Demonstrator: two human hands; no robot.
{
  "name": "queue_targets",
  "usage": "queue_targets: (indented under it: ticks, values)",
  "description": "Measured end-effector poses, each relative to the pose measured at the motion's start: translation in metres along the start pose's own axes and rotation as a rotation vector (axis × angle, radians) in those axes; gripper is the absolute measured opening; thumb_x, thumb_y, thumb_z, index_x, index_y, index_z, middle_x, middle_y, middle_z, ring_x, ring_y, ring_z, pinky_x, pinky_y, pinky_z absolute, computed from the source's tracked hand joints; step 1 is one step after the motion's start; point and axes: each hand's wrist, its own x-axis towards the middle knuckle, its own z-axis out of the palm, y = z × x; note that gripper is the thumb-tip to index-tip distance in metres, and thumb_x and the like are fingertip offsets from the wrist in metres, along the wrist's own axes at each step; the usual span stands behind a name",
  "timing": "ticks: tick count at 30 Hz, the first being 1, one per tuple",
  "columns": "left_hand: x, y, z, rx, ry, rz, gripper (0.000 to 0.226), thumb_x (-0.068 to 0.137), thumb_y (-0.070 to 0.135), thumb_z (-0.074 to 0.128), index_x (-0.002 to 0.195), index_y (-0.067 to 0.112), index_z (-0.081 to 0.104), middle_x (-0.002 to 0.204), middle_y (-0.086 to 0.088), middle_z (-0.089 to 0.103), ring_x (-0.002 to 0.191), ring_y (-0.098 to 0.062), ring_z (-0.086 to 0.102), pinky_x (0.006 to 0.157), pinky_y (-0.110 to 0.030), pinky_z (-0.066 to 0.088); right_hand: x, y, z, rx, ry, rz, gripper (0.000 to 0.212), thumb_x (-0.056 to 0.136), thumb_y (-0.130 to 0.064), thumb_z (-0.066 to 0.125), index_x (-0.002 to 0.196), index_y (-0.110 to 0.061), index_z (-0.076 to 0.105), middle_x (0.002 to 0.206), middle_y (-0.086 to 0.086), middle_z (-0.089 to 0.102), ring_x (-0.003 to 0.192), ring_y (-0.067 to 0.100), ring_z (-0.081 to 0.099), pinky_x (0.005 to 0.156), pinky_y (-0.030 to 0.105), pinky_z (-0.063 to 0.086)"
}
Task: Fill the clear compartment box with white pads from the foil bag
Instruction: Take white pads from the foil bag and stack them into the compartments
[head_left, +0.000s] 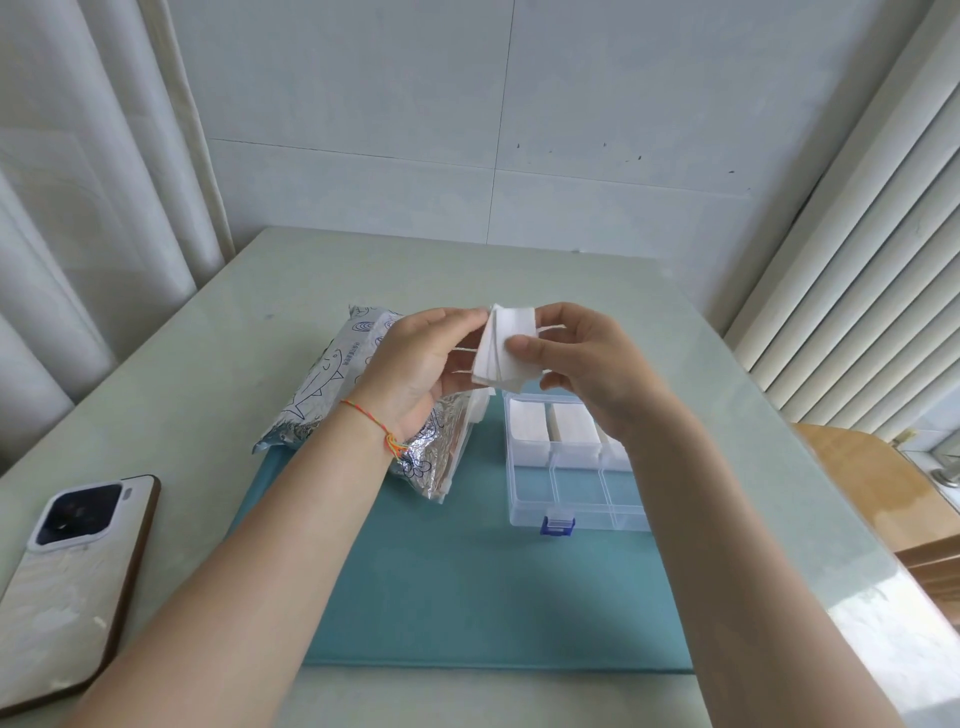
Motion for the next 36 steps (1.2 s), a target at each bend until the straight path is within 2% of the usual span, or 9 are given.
queue_targets:
  ticks: [4,7,9,14,21,26,29,33,36]
  values:
    - [-0.001,-0.001,0.002,-0.04,-0.019,0.003,0.003,0.088,0.01,0.066,0.087,0.01,0.063,0.077,-0.006,0.069,0.066,-0.018,0.068,0.059,-0.027,0.056,0.0,0.0,0.007,0.013,0.125,-0.045,0.03,0.081,-0.01,0.077,0.084,-0.013,0.047,0.083,0.012,0.06,0.074,0.023,0.061,0.066,0.035,0.051]
    - [0.0,-0.005,0.004,-0.099,0.044,-0.033,0.002,0.09,0.006,0.063,0.09,0.008,0.062,0.077,-0.008,0.068,0.062,-0.016,0.068,0.056,-0.025,0.055,-0.003,-0.001,0.018,-0.278,0.187,-0.111,0.026,0.083,-0.025,0.076,0.081,-0.011,0.054,0.078,0.004,0.058,0.07,0.017,0.054,0.062,0.024,0.046]
    - [0.002,-0.007,0.005,-0.127,0.066,-0.078,0.002,0.09,0.009,0.063,0.09,0.009,0.061,0.07,-0.004,0.067,0.059,-0.014,0.067,0.057,-0.025,0.056,-0.006,-0.003,0.024,-0.437,0.176,-0.117,0.035,0.081,-0.04,0.075,0.087,-0.01,0.058,0.084,-0.001,0.062,0.074,0.016,0.056,0.064,0.024,0.046]
    - [0.0,-0.013,0.011,-0.128,0.049,-0.188,0.005,0.09,0.017,0.063,0.086,0.016,0.065,0.065,0.004,0.065,0.05,-0.006,0.06,0.055,-0.02,0.051,-0.011,-0.005,0.036,-0.684,0.153,-0.07,0.056,0.072,-0.05,0.078,0.098,-0.011,0.047,0.083,-0.011,0.049,0.071,0.003,0.045,0.06,0.02,0.036]
    - [-0.006,-0.008,0.016,-0.22,-0.082,-0.192,0.011,0.092,0.022,0.062,0.087,0.014,0.068,0.078,-0.003,0.066,0.06,-0.012,0.063,0.06,-0.025,0.057,-0.012,-0.009,0.027,-0.617,0.195,-0.064,0.038,0.08,-0.033,0.072,0.093,-0.012,0.043,0.078,-0.006,0.048,0.064,0.012,0.045,0.053,0.024,0.037]
    - [-0.008,-0.007,0.015,-0.157,-0.124,-0.189,0.012,0.09,0.028,0.064,0.082,0.019,0.064,0.071,0.001,0.064,0.057,-0.008,0.062,0.056,-0.023,0.052,-0.014,-0.014,0.026,-0.574,0.108,-0.081,0.041,0.078,-0.032,0.074,0.098,-0.013,0.044,0.098,0.006,0.061,0.082,0.032,0.065,0.069,0.041,0.053]
    - [-0.008,-0.007,0.014,-0.115,-0.136,-0.175,0.013,0.091,0.03,0.063,0.082,0.021,0.064,0.065,0.006,0.062,0.055,-0.005,0.056,0.054,-0.021,0.049,-0.016,-0.017,0.025,-0.604,0.069,-0.124,0.039,0.077,-0.03,0.075,0.098,-0.012,0.047,0.103,0.005,0.061,0.087,0.029,0.06,0.068,0.038,0.051]
    - [-0.006,-0.01,0.014,-0.12,-0.078,-0.121,0.018,0.093,0.014,0.057,0.078,0.019,0.065,0.064,0.005,0.064,0.053,-0.006,0.057,0.053,-0.02,0.048,-0.017,-0.016,0.023,-0.637,0.069,-0.183,0.041,0.076,-0.034,0.076,0.097,-0.013,0.049,0.1,0.001,0.058,0.081,0.02,0.05,0.063,0.025,0.041]
    - [-0.004,-0.011,0.013,-0.17,-0.058,-0.108,0.013,0.093,0.013,0.056,0.084,0.017,0.064,0.07,0.002,0.064,0.057,-0.008,0.058,0.056,-0.021,0.052,-0.016,-0.014,0.022,-0.654,0.103,-0.223,0.04,0.077,-0.035,0.075,0.096,-0.012,0.049,0.095,0.001,0.057,0.079,0.021,0.053,0.062,0.027,0.044]
